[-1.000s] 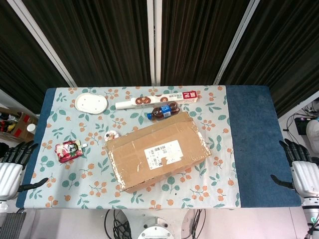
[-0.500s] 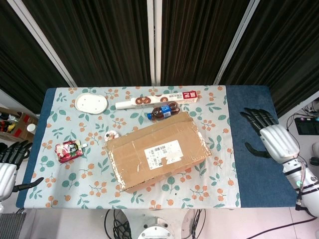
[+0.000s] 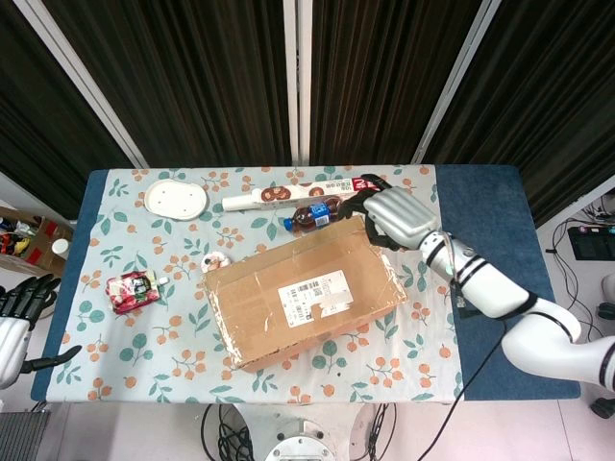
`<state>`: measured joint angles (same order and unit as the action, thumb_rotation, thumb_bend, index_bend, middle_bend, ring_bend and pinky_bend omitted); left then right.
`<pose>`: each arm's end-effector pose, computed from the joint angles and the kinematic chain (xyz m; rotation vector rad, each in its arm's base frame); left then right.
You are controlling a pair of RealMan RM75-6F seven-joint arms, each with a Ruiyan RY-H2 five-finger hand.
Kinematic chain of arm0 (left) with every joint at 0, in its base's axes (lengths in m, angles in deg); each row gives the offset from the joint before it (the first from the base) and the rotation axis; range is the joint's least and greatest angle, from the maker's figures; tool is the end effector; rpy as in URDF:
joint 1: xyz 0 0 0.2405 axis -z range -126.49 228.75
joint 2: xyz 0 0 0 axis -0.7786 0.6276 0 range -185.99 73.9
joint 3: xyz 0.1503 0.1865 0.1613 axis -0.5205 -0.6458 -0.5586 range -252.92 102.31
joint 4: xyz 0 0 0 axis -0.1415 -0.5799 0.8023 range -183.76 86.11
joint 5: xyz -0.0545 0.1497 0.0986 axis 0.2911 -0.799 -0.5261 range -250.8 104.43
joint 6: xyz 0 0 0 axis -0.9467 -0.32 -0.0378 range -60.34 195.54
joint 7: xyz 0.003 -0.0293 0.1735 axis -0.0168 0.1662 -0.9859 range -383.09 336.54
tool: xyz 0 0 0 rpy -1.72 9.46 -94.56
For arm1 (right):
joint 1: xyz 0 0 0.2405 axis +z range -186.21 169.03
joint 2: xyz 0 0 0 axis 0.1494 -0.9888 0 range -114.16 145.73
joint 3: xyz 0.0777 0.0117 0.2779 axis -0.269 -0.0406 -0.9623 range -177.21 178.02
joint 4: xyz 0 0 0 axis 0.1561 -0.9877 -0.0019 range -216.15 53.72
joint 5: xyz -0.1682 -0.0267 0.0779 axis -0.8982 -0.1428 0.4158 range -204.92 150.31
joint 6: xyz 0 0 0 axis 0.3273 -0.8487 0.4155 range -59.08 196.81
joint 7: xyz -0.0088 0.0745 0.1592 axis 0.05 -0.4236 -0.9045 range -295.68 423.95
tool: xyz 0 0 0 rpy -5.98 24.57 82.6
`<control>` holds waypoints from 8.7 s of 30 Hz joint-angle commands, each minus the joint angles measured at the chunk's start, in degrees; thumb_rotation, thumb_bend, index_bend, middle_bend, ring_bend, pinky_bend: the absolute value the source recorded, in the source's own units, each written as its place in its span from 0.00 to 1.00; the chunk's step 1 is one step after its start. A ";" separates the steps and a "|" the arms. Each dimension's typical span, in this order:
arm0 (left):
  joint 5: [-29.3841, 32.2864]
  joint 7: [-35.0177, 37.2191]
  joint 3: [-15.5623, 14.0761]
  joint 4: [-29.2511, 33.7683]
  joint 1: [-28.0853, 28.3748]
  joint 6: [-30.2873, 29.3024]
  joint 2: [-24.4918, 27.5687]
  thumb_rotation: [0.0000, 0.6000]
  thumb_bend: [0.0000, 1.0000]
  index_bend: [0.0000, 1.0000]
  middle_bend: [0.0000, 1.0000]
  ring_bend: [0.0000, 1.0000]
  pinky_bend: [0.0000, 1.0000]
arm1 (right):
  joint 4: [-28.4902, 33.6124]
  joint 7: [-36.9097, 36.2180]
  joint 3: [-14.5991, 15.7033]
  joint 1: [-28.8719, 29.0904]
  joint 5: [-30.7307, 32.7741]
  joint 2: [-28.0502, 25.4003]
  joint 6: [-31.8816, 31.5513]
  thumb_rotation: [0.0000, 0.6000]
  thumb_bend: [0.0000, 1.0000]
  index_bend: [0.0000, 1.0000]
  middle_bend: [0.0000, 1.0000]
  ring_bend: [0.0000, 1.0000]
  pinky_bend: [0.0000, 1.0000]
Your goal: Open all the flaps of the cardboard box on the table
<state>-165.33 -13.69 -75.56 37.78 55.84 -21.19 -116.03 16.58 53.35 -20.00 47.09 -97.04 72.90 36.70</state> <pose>-0.3346 0.2031 0.2212 -1.4698 -0.8567 -0.9574 -0.0526 -0.4319 0.1501 2.0685 -1.0147 1.0839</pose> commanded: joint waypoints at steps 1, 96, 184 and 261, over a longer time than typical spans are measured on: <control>0.12 0.17 -0.03 -0.16 -0.01 0.16 0.03 0.79 0.00 0.09 0.09 0.07 0.17 | -3.93 4.39 0.84 4.58 5.25 5.02 3.23 1.00 1.00 0.36 0.34 0.25 0.00; 11.05 -25.51 15.84 38.63 29.62 27.87 -0.35 0.70 0.00 0.05 0.09 0.07 0.17 | -1.06 -12.64 13.10 -46.19 -5.60 -14.01 -49.00 1.00 0.14 0.00 0.00 0.00 0.00; 31.52 -63.92 11.57 23.21 48.90 6.68 -33.10 0.98 0.25 0.01 0.05 0.07 0.17 | -4.09 -17.82 10.43 -49.07 -8.18 -14.41 -46.25 1.00 0.16 0.00 0.00 0.00 0.00; 12.54 3.78 3.75 -1.48 -0.53 -5.43 -5.33 1.00 0.00 0.01 0.05 0.07 0.17 | -0.65 -5.39 7.52 -0.20 -27.94 3.54 -4.96 1.00 1.00 0.51 0.33 0.00 0.00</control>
<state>-152.80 -10.09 -71.96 36.49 55.50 -26.52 -121.34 16.80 47.68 -12.90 45.75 -124.73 75.50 30.64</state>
